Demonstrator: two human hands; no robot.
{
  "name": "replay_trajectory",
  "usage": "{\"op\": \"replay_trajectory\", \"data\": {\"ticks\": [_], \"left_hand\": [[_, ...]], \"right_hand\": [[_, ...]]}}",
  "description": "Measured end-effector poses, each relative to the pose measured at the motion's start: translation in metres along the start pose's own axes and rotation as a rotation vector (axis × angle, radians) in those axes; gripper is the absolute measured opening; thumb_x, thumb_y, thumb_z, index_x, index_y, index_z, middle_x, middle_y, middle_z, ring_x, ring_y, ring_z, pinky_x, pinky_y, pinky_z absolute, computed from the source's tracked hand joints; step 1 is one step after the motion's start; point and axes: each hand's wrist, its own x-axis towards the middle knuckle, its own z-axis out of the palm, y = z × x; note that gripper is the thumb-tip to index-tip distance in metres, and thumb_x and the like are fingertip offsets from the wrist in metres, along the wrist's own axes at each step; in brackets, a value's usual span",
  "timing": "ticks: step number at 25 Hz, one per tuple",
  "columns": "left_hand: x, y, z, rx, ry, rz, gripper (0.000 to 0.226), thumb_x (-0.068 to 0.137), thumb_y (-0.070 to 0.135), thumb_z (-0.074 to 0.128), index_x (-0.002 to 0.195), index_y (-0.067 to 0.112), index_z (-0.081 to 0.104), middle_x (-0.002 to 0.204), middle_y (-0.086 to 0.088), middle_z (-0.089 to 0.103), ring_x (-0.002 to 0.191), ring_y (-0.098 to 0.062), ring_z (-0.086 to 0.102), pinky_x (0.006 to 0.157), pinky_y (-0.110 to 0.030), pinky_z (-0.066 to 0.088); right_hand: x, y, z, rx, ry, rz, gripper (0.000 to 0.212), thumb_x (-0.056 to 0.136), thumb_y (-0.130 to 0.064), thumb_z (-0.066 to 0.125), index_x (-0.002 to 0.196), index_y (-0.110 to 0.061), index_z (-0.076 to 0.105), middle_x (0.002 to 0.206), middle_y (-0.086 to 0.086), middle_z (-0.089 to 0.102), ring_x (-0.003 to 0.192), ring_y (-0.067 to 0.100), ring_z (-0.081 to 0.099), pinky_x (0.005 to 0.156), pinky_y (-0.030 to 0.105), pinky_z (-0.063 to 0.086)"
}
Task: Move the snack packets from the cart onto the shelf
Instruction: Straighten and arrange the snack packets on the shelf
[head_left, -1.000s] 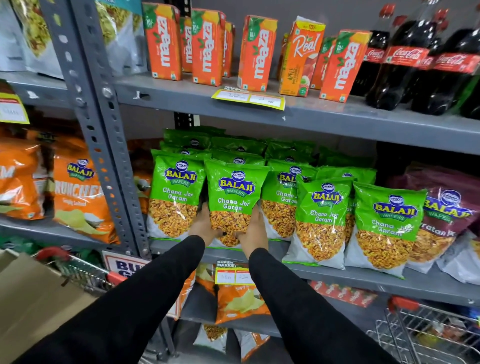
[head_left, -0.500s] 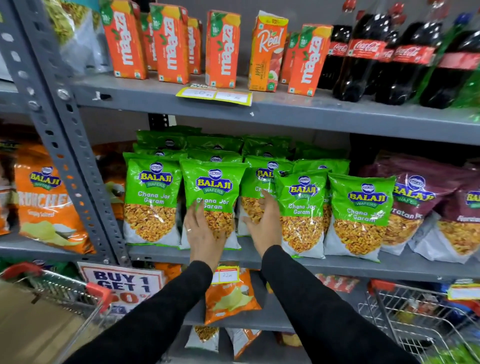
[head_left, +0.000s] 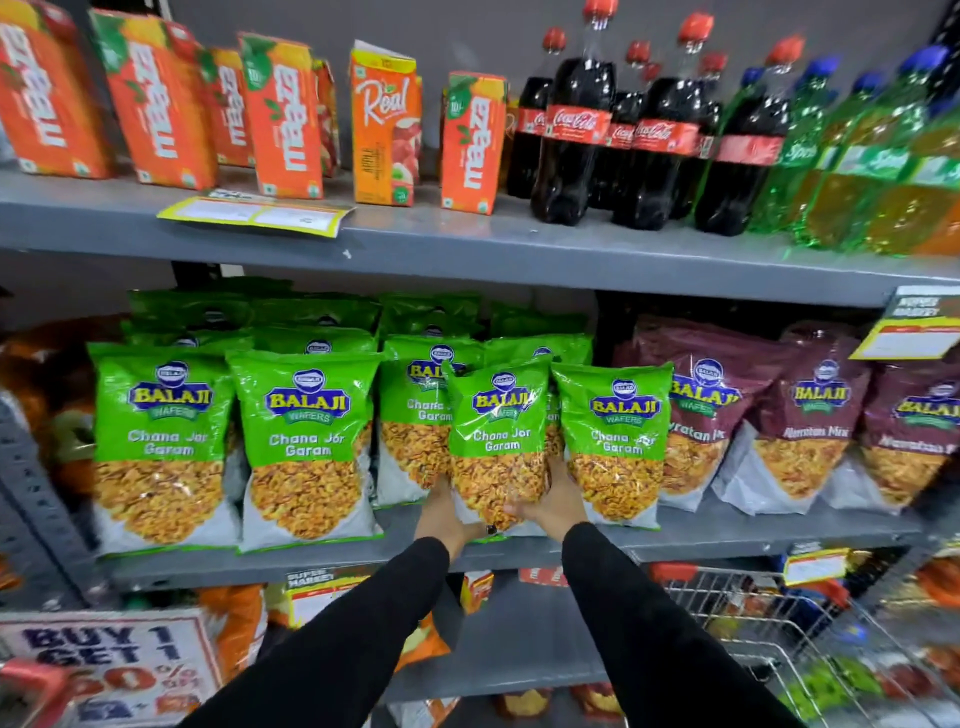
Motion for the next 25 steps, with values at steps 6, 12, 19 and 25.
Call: {"op": "replay_trajectory", "data": {"ticks": [6, 12, 19, 25], "left_hand": [[-0.013, -0.016, -0.020, 0.014, 0.130, 0.015, 0.087, 0.079, 0.015, 0.072, 0.146, 0.004, 0.018, 0.153, -0.013, 0.032, 0.140, -0.025, 0.033, 0.109, -0.033, 0.035], [-0.011, -0.030, -0.050, 0.107, 0.170, 0.012, 0.087, 0.077, 0.015, 0.074, 0.145, 0.003, 0.021, 0.150, -0.014, 0.036, 0.137, -0.026, 0.036, 0.109, -0.034, 0.035], [-0.013, -0.035, -0.045, 0.026, 0.237, 0.048, 0.093, 0.074, 0.009, 0.076, 0.145, 0.007, 0.015, 0.149, -0.016, 0.035, 0.137, -0.029, 0.036, 0.110, -0.039, 0.035], [-0.032, 0.007, -0.024, 0.216, 0.556, 0.359, 0.103, 0.070, 0.019, 0.076, 0.146, 0.011, 0.006, 0.155, -0.019, 0.014, 0.145, -0.033, 0.008, 0.119, -0.047, 0.014]], "right_hand": [[-0.017, -0.003, 0.022, 0.081, -0.034, -0.128, 0.095, 0.070, -0.014, 0.077, 0.143, -0.012, 0.017, 0.153, 0.009, 0.026, 0.141, 0.023, 0.025, 0.111, 0.032, 0.026], [-0.019, -0.022, 0.051, 0.104, -0.084, -0.178, 0.093, 0.072, -0.012, 0.075, 0.144, -0.013, 0.016, 0.148, 0.008, 0.036, 0.138, 0.023, 0.031, 0.108, 0.031, 0.029], [-0.017, -0.019, 0.048, 0.168, -0.110, -0.184, 0.088, 0.068, -0.014, 0.079, 0.138, -0.015, 0.026, 0.134, 0.002, 0.046, 0.128, 0.018, 0.040, 0.107, 0.035, 0.035], [-0.009, -0.027, -0.009, 0.226, 0.216, -0.175, 0.069, 0.074, -0.017, 0.074, 0.131, -0.013, 0.036, 0.105, 0.006, 0.053, 0.099, 0.020, 0.051, 0.084, 0.034, 0.046]]}}
